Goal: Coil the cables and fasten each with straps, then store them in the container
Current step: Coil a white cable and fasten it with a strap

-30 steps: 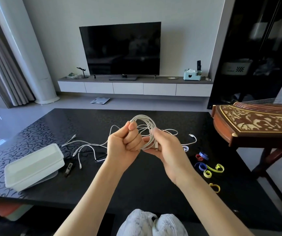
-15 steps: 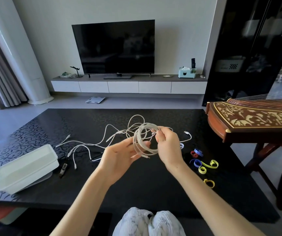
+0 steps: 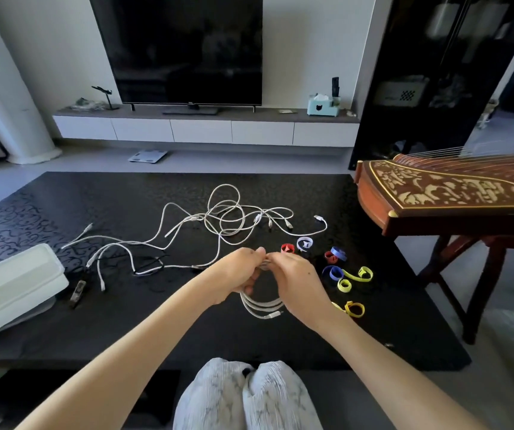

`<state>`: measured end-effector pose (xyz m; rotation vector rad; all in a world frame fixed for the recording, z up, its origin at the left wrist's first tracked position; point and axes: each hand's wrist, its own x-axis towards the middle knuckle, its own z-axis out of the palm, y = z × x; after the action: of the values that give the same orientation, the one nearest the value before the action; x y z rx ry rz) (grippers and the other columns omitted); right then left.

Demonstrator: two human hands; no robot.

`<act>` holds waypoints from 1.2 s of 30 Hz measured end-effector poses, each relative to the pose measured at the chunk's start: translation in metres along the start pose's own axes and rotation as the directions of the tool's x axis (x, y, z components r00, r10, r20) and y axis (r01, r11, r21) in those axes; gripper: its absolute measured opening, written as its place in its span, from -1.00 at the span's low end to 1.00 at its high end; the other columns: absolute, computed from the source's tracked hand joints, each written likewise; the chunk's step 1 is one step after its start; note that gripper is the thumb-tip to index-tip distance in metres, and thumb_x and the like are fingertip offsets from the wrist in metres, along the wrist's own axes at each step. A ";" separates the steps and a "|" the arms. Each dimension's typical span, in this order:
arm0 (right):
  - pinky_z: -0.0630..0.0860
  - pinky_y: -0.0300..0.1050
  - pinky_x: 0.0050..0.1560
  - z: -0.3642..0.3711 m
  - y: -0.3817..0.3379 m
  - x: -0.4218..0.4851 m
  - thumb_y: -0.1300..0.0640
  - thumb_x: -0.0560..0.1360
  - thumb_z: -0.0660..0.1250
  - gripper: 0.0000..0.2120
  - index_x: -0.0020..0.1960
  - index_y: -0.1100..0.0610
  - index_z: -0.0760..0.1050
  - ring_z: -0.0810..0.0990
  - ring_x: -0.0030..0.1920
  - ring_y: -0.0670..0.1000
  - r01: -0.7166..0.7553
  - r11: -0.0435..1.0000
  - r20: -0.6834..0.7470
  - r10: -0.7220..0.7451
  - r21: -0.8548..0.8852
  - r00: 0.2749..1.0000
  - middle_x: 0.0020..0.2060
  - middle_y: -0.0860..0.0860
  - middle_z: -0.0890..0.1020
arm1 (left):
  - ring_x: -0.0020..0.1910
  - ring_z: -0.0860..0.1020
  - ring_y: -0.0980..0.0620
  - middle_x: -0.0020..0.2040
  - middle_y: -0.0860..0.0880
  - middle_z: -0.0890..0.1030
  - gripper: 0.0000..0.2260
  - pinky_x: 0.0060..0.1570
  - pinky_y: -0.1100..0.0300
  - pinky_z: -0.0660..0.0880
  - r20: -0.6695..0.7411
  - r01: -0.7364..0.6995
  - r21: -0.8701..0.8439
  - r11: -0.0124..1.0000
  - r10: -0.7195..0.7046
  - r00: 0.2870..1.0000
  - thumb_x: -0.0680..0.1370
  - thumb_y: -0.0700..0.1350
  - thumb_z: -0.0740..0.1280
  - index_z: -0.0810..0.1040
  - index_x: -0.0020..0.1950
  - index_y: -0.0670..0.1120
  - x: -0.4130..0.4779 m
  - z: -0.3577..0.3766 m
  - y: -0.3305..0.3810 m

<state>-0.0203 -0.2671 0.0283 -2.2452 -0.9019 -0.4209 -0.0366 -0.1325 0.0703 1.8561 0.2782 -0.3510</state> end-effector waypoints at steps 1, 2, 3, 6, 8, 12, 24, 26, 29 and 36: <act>0.57 -0.12 -0.05 0.002 0.004 -0.003 0.29 0.47 0.22 -0.78 0.00 0.23 0.62 0.64 -0.13 0.03 -0.004 1.000 0.002 0.004 0.012 1.000 -0.17 0.06 0.68 | -0.44 0.30 0.05 -0.36 -0.03 0.33 -0.70 -0.35 0.18 0.36 -0.009 0.003 0.036 0.999 -0.002 1.000 0.66 -0.01 0.05 0.42 -0.14 -0.15 0.006 0.005 -0.004; 0.54 -0.20 -0.05 0.002 0.007 -0.005 0.26 0.48 0.21 -0.78 0.00 0.23 0.62 0.63 -0.14 -0.03 -0.012 0.999 0.003 0.012 0.031 1.000 -0.17 0.05 0.68 | -0.44 0.32 0.03 -0.36 -0.04 0.35 -0.70 -0.31 0.14 0.37 -0.028 -0.003 0.094 0.996 0.006 1.000 0.66 -0.02 0.05 0.41 -0.15 -0.15 0.011 0.008 -0.007; 0.48 -0.31 -0.06 0.003 0.011 -0.007 0.23 0.51 0.20 -0.77 0.01 0.23 0.62 0.60 -0.16 -0.13 -0.042 0.997 0.007 0.041 0.066 0.999 -0.19 0.02 0.68 | -0.44 0.34 0.02 -0.35 -0.05 0.36 -0.70 -0.28 0.12 0.37 -0.049 -0.013 0.162 0.987 0.022 0.999 0.66 -0.02 0.06 0.39 -0.17 -0.15 0.017 0.012 -0.010; 0.40 -0.43 -0.10 0.000 0.022 -0.013 0.21 0.57 0.24 -0.80 0.10 0.19 0.59 0.55 -0.17 -0.30 -0.205 0.953 0.096 0.187 0.224 0.978 -0.18 -0.13 0.60 | -0.44 0.34 0.02 -0.37 -0.05 0.38 -0.69 -0.30 0.14 0.32 -0.069 -0.055 0.282 0.958 0.077 0.995 0.65 -0.04 0.08 0.39 -0.24 -0.12 0.030 0.019 -0.021; 0.45 -0.44 -0.05 -0.005 0.030 -0.017 0.19 0.56 0.28 -0.80 0.16 0.15 0.57 0.58 -0.06 -0.28 -0.295 0.908 0.180 0.250 0.298 0.951 -0.11 -0.13 0.63 | -0.46 0.30 0.03 -0.41 -0.04 0.34 -0.67 -0.35 0.15 0.27 -0.058 -0.080 0.271 0.959 0.099 0.993 0.65 -0.08 0.10 0.45 -0.28 -0.11 0.037 0.020 -0.030; 0.51 -0.34 -0.01 -0.020 0.077 -0.020 0.23 0.55 0.28 -0.82 0.10 0.14 0.60 0.62 -0.07 -0.16 -0.478 0.850 0.046 0.480 0.223 0.876 -0.12 -0.08 0.65 | -0.47 0.28 0.01 -0.44 -0.07 0.32 -0.63 -0.33 0.15 0.30 -0.156 -0.044 0.083 0.996 0.057 0.986 0.64 -0.13 0.13 0.53 -0.31 -0.17 0.053 0.007 -0.045; 0.48 -0.10 -0.39 0.031 0.165 -0.005 0.02 0.09 0.66 -0.72 -0.30 0.05 0.63 0.56 -0.35 0.02 -0.080 0.820 0.195 0.228 -0.567 0.954 -0.42 -0.08 0.58 | -0.58 0.10 0.13 -0.54 0.06 0.16 -0.69 -0.56 0.30 0.10 -0.218 -0.041 -0.284 0.958 -0.023 0.976 0.60 -0.23 0.16 0.50 -0.31 -0.28 0.082 -0.022 -0.066; 0.47 -0.10 -0.39 0.039 0.167 -0.004 -0.03 0.09 0.65 -0.71 -0.34 0.05 0.61 0.53 -0.36 0.02 -0.071 0.812 0.190 0.219 -0.580 0.957 -0.44 -0.07 0.55 | -0.54 0.08 0.11 -0.53 0.05 0.15 -0.70 -0.51 0.25 0.05 -0.227 -0.060 -0.261 0.964 -0.001 0.974 0.59 -0.24 0.18 0.52 -0.31 -0.29 0.081 -0.023 -0.068; 0.42 -0.11 -0.43 0.047 0.166 -0.001 0.05 0.12 0.65 -0.72 -0.43 0.07 0.55 0.47 -0.39 0.01 -0.024 0.787 0.215 0.198 -0.617 0.956 -0.48 -0.05 0.49 | -0.52 0.08 0.10 -0.53 0.05 0.15 -0.70 -0.46 0.21 0.05 -0.242 -0.079 -0.264 0.961 0.013 0.970 0.60 -0.23 0.17 0.53 -0.28 -0.30 0.080 -0.026 -0.069; 0.43 -0.25 -0.07 -0.010 0.078 0.026 0.30 0.49 0.28 -0.80 -0.31 0.18 0.43 0.53 -0.19 -0.03 -0.408 0.793 0.002 0.456 0.453 0.890 -0.36 0.01 0.54 | -0.48 0.10 0.07 -0.49 0.03 0.16 -0.69 -0.44 0.19 0.09 -0.298 -0.117 -0.311 0.943 0.020 0.954 0.59 -0.22 0.17 0.53 -0.31 -0.25 0.069 -0.032 -0.062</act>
<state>0.0523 -0.3033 0.0126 -1.8980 -0.3495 -0.1021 0.0078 -0.0823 -0.0005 1.5799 0.4435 0.0232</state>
